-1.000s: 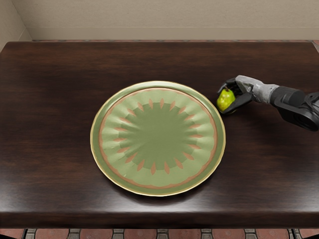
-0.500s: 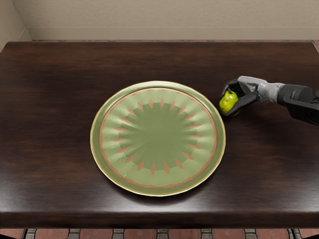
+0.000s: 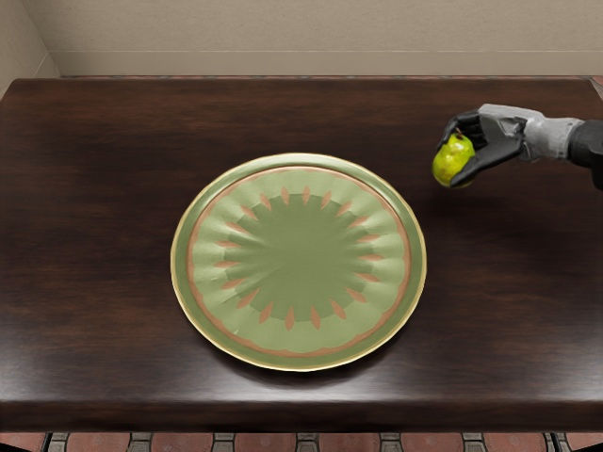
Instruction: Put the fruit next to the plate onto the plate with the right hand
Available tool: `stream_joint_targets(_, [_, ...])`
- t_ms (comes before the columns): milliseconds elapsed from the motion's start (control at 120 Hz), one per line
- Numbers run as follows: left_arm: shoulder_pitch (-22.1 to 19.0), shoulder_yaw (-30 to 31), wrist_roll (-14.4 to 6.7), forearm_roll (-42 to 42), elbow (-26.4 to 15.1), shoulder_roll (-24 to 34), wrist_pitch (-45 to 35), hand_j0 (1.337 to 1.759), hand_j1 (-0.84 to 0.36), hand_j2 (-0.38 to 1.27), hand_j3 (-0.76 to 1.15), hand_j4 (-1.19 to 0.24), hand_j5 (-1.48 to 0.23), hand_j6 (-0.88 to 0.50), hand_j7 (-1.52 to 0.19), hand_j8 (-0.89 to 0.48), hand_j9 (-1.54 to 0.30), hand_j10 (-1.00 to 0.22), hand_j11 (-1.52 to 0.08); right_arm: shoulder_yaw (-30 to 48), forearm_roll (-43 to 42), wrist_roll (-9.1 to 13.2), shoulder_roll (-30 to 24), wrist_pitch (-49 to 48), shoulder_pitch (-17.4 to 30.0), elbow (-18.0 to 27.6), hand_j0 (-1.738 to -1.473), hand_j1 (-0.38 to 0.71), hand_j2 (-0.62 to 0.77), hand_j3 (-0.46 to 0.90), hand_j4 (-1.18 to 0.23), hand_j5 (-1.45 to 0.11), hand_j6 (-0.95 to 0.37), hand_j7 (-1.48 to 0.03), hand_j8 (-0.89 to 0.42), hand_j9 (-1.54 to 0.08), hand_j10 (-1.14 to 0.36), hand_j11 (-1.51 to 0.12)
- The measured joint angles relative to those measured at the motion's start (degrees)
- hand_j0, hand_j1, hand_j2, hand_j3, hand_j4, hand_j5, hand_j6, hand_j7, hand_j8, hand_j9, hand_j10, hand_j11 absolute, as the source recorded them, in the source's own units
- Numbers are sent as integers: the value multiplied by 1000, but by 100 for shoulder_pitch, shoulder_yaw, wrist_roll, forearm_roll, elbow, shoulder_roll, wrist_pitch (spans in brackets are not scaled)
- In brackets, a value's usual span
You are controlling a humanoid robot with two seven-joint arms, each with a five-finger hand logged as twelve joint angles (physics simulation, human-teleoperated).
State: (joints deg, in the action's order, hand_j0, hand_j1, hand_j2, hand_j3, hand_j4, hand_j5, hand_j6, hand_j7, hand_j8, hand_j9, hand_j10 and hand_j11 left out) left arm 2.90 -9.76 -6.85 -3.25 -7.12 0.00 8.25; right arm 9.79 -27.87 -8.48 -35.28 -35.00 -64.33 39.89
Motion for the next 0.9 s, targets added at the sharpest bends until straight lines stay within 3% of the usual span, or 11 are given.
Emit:
stream_joint_targets(183, [-2, 0, 0, 0, 0, 0, 1, 1658, 348, 0, 0, -1, -1, -1, -1, -1, -1, -1, -1, 3, 241, 73, -258, -17, -122, 921, -1655, 282, 449, 1, -660, -1104, -403, -1043, -294, -1075, -317, -1093])
stream_joint_targets(300, [-3, 0, 0, 0, 0, 0, 0, 1658, 348, 0, 0, -1, -1, -1, -1, -1, -1, -1, -1, 19, 318, 86, -277, -15, -146, 1347, -1655, 203, 356, 1, -697, -1108, -444, -1044, -331, -1078, -357, -1095])
stream_joint_targets(392, [-8, 0, 0, 0, 0, 0, 1, 1658, 348, 0, 0, -1, -1, -1, -1, -1, -1, -1, -1, 25, 334, 98, -162, -10, -135, 1490, -1656, 173, 332, 1, -720, -1102, -477, -1044, -366, -1075, -387, -1089])
stream_joint_targets(667, [-3, 0, 0, 0, 0, 0, 1, 1658, 348, 0, 0, -1, -1, -1, -1, -1, -1, -1, -1, 2, 304, 542, 746, -5, -137, 1588, -1656, 59, 220, 1, -769, -1090, -562, -1045, -444, -1064, -478, -1074])
stream_joint_targets(692, [-4, 0, 0, 0, 0, 0, 1, 1658, 348, 0, 0, -1, -1, -1, -1, -1, -1, -1, -1, -6, 300, 578, 842, -6, -138, 1589, -1656, 79, 245, 1, -770, -1091, -560, -1045, -440, -1064, -472, -1075])
stream_joint_targets(700, [-2, 0, 0, 0, 0, 0, 1, 1658, 348, 0, 0, -1, -1, -1, -1, -1, -1, -1, -1, -9, 298, 587, 873, 0, -139, 1590, -1656, 79, 257, 3, -778, -1078, -552, -1045, -493, -1067, -454, -1081])
stream_joint_targets(833, [-1, 0, 0, 0, 0, 0, 0, 1658, 348, 0, 0, -1, -1, -1, -1, -1, -1, -1, -1, -39, 119, 707, 1360, 14, -139, 1590, -1656, 184, 497, 0, -784, -1079, -565, -1045, -437, -1060, -443, -1053])
stream_joint_targets(900, [-1, 1, 0, 0, 0, 0, 0, 1658, 348, 0, 0, -1, -1, -1, -1, -1, -1, -1, -1, -48, 10, 742, 1507, 53, -124, 1584, -1657, 226, 546, 0, -784, -1084, -533, -1045, -411, -1061, -426, -1050])
